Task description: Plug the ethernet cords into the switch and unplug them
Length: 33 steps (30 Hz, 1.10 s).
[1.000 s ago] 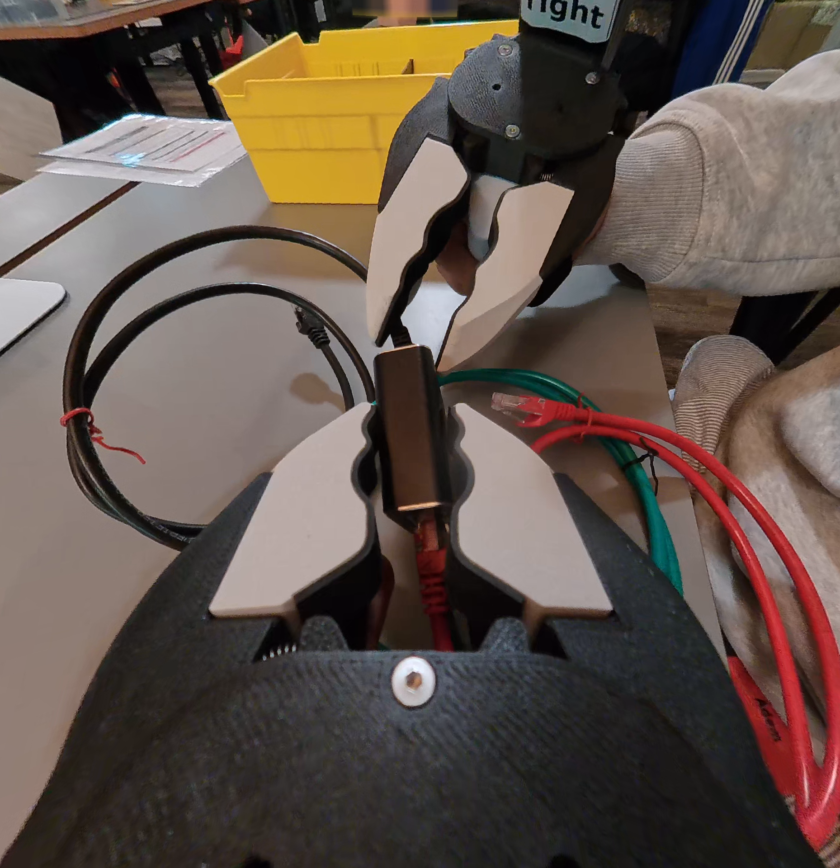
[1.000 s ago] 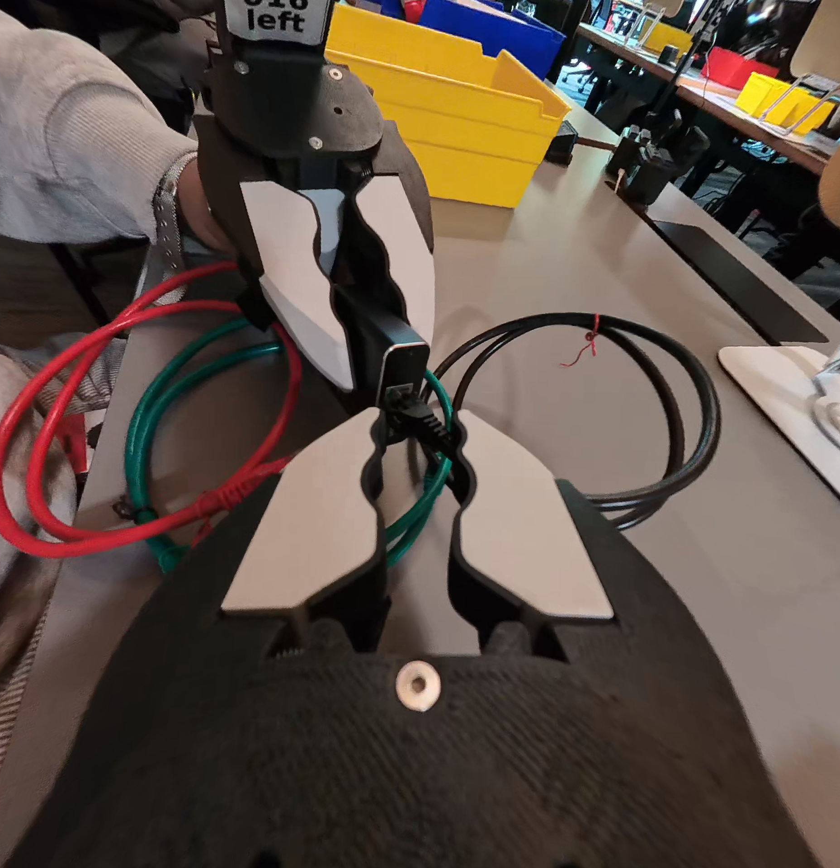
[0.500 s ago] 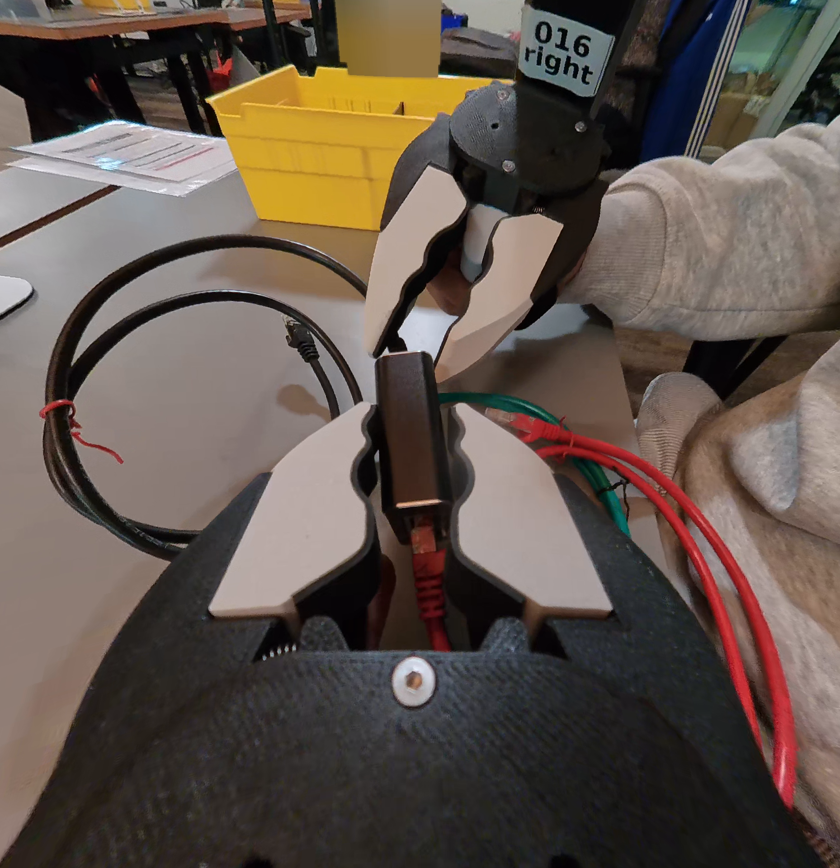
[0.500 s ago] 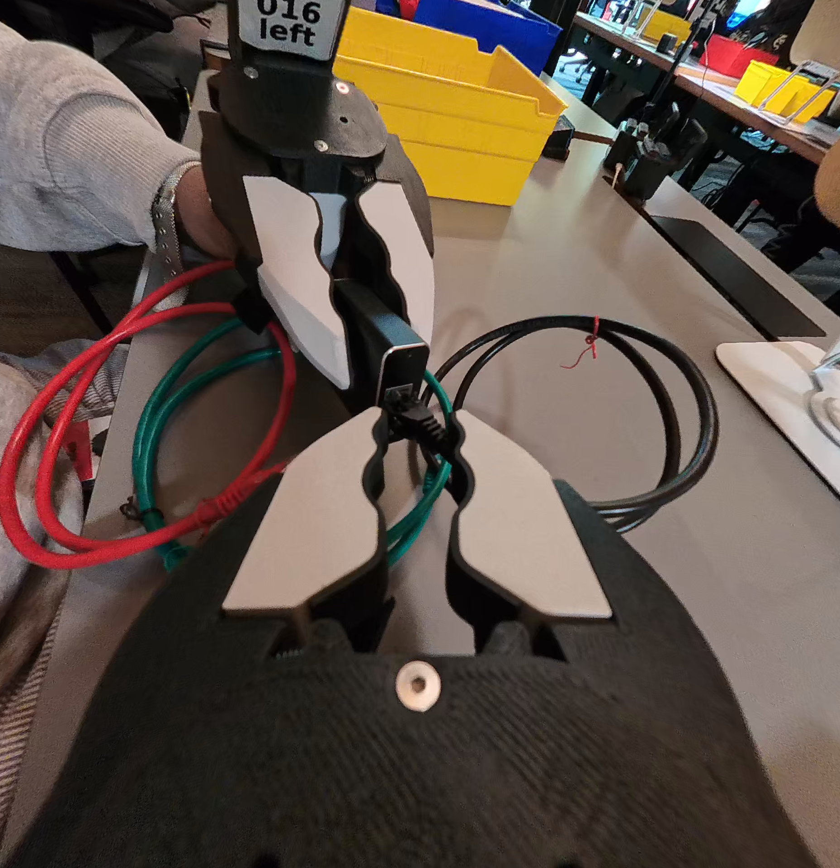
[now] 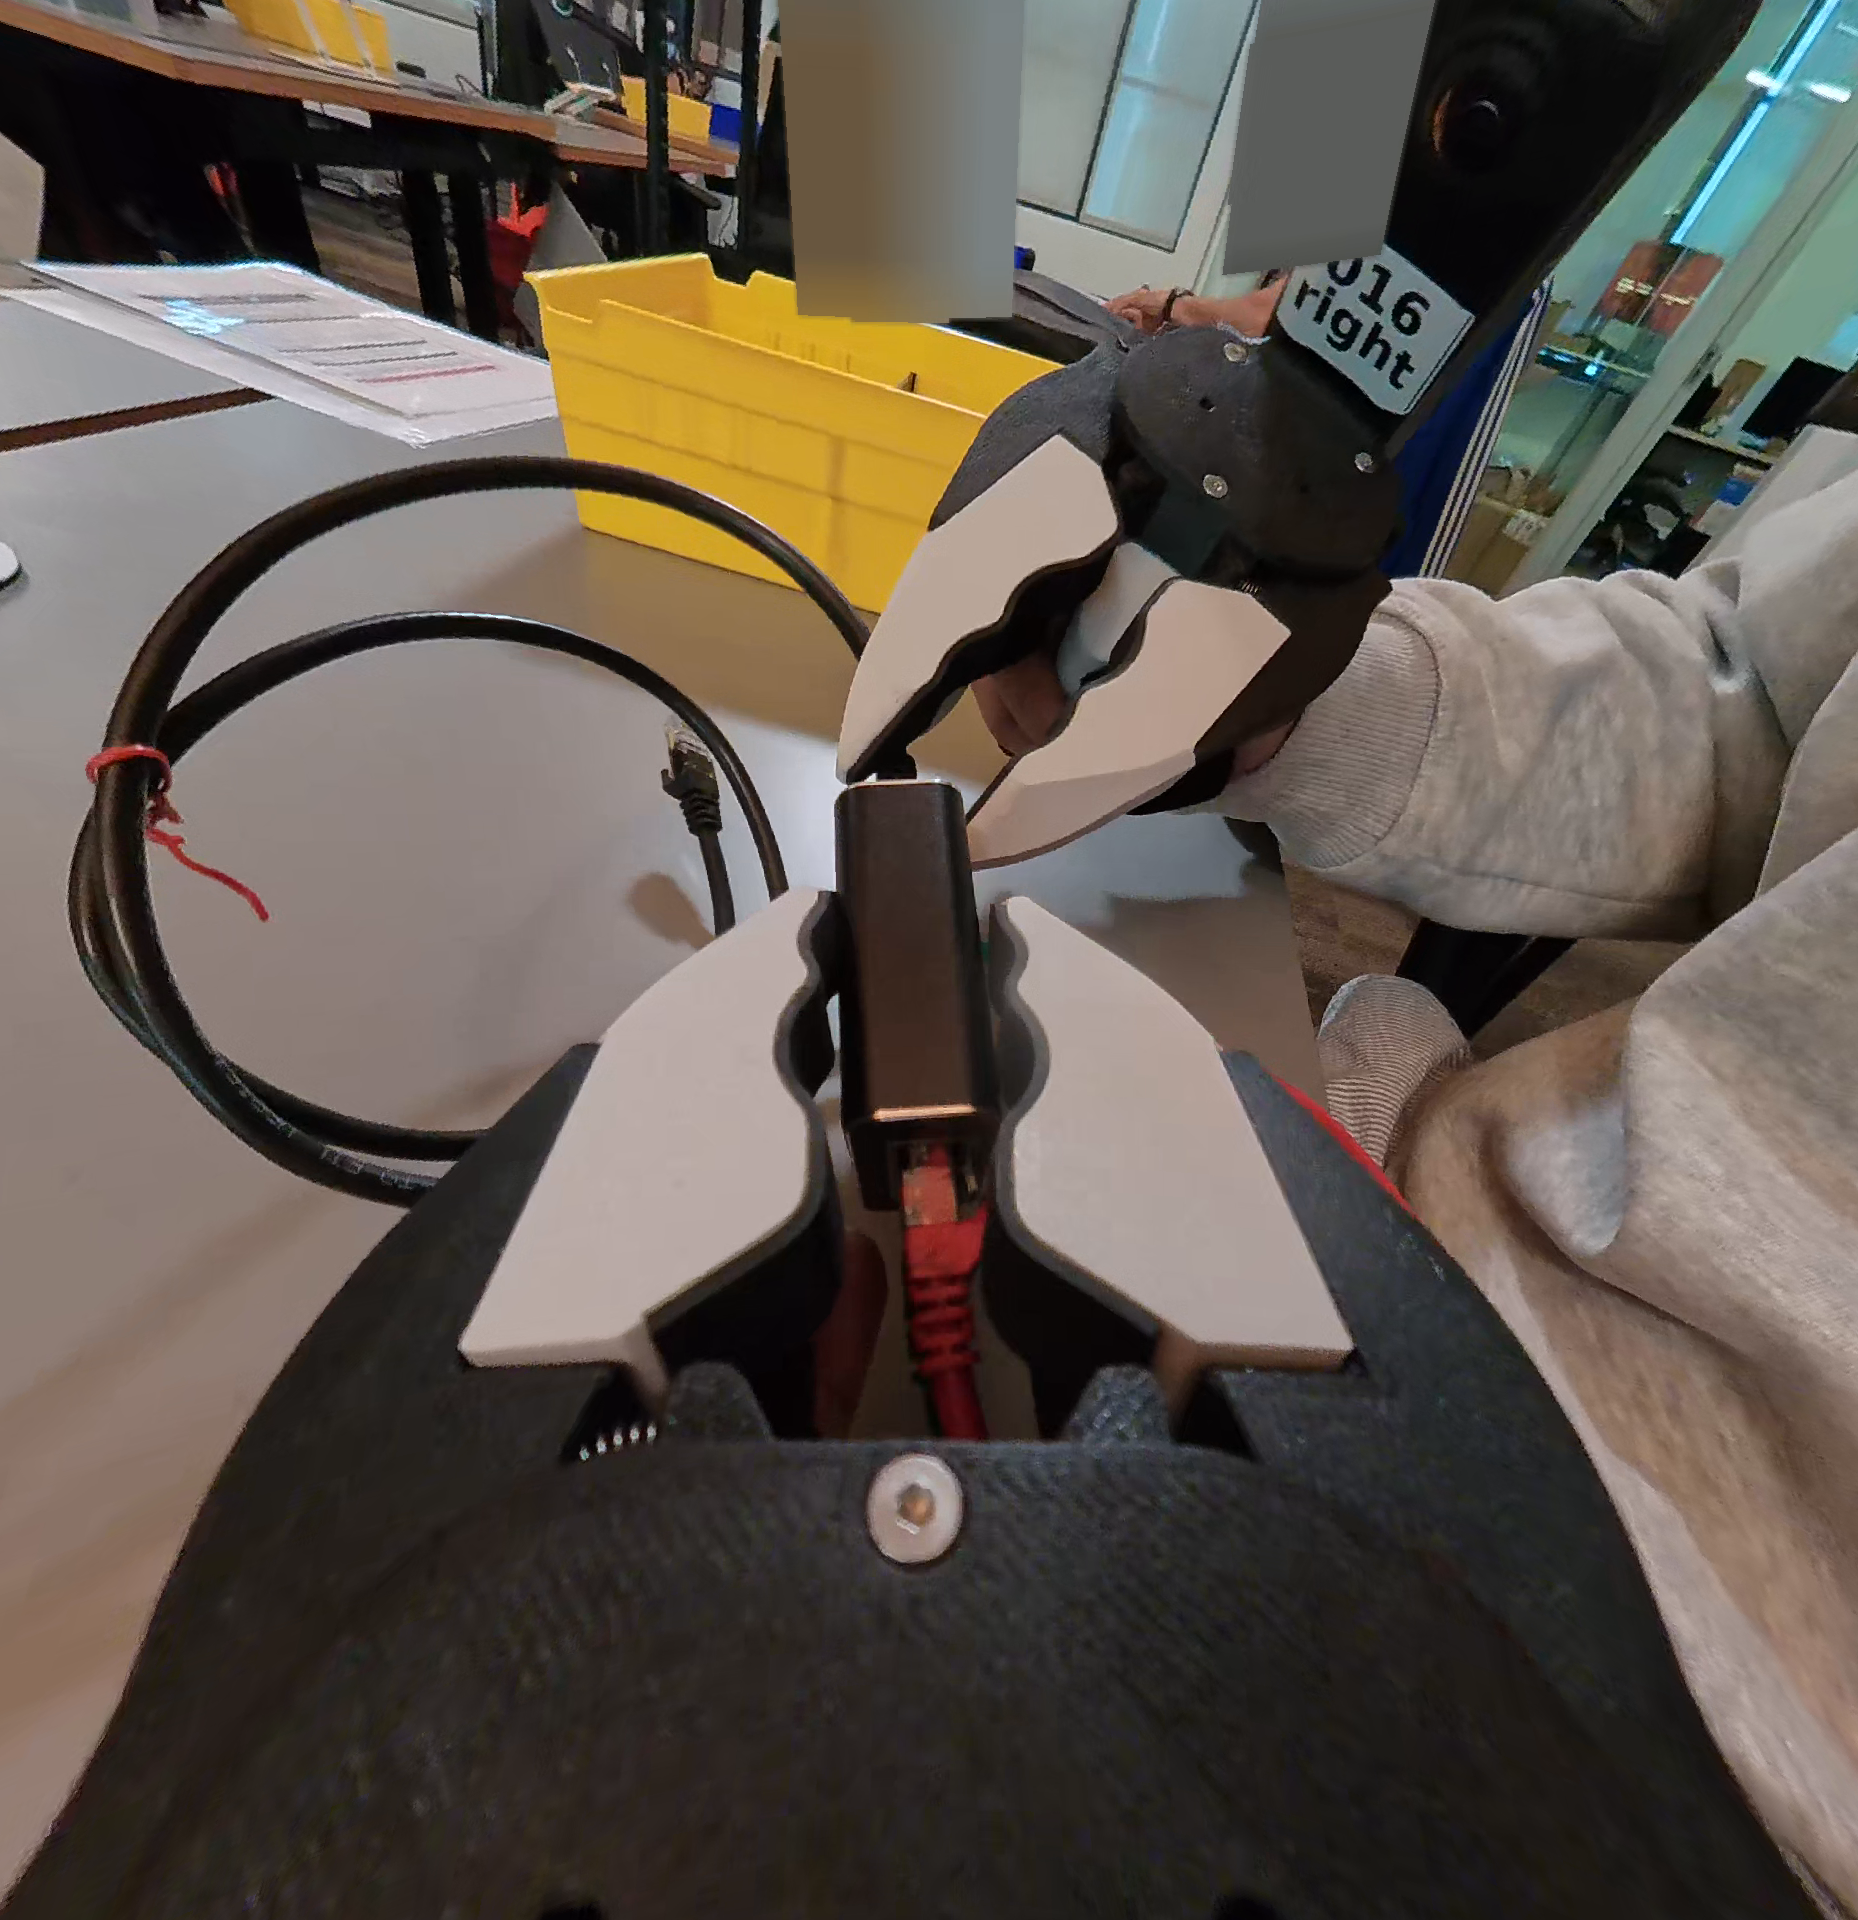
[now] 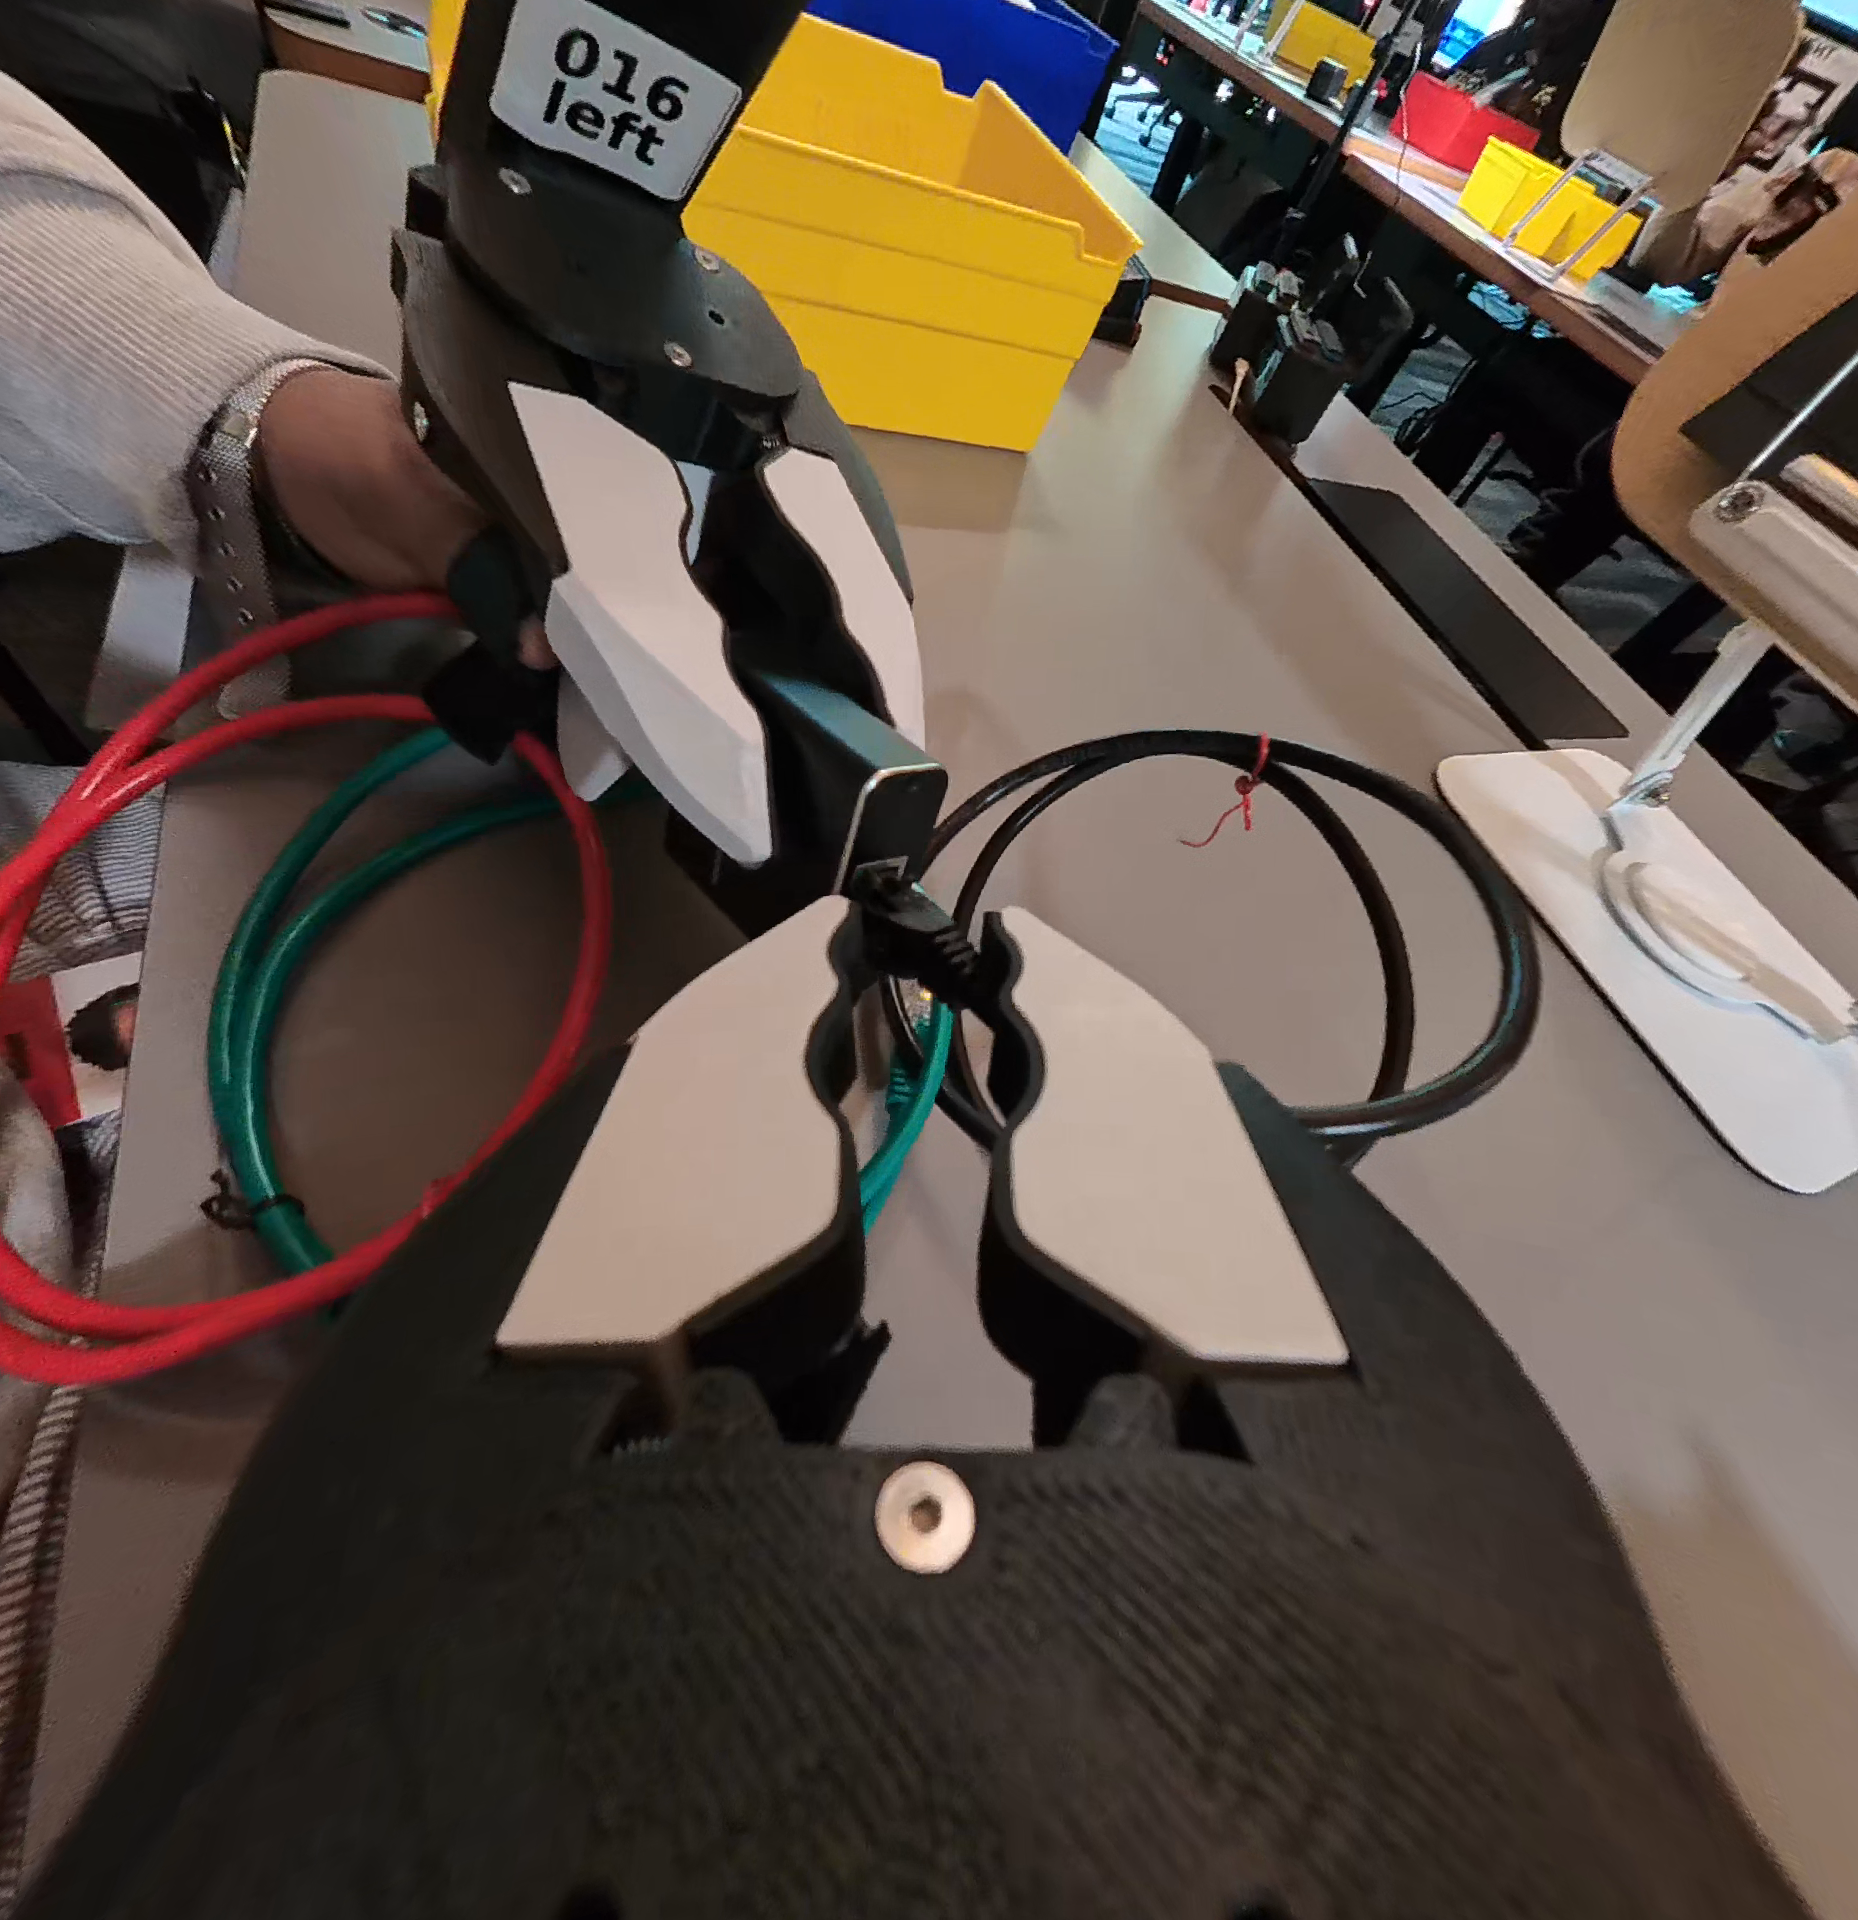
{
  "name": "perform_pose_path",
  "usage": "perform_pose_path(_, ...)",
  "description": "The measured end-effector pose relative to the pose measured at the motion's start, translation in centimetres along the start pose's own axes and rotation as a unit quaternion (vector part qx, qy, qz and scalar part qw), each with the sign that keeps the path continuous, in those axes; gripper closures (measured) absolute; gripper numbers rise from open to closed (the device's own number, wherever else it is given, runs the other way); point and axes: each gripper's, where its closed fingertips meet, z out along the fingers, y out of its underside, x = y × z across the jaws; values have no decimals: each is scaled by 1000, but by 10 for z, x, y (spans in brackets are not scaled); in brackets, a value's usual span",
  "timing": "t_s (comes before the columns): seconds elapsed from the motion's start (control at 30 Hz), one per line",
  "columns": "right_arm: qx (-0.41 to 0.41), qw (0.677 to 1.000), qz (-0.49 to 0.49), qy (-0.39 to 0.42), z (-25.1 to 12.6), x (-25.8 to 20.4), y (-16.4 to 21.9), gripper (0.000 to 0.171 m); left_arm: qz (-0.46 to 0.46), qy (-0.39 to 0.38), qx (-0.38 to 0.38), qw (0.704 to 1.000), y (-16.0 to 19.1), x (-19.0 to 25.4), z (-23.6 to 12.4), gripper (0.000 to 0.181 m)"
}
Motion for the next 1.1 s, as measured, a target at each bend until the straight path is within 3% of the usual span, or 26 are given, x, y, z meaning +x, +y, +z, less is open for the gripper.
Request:
perform_pose_path(0.27,-9,1000,-1,21,0,6,-1,149,-3,-8,2,1000,-2,-4,0,154)
perform_pose_path(0.63,-22,999,19,-14,-1,3,2,151,35,-4,-33,999,4,-6,0,155)
perform_pose_path(0.9,-43,999,31,-7,0,7,8,161,51,-14,-47,998,8,-11,-2,155)
perform_pose_path(1.1,7,998,30,-58,1,-6,14,157,71,-3,-75,995,16,-4,-3,156)
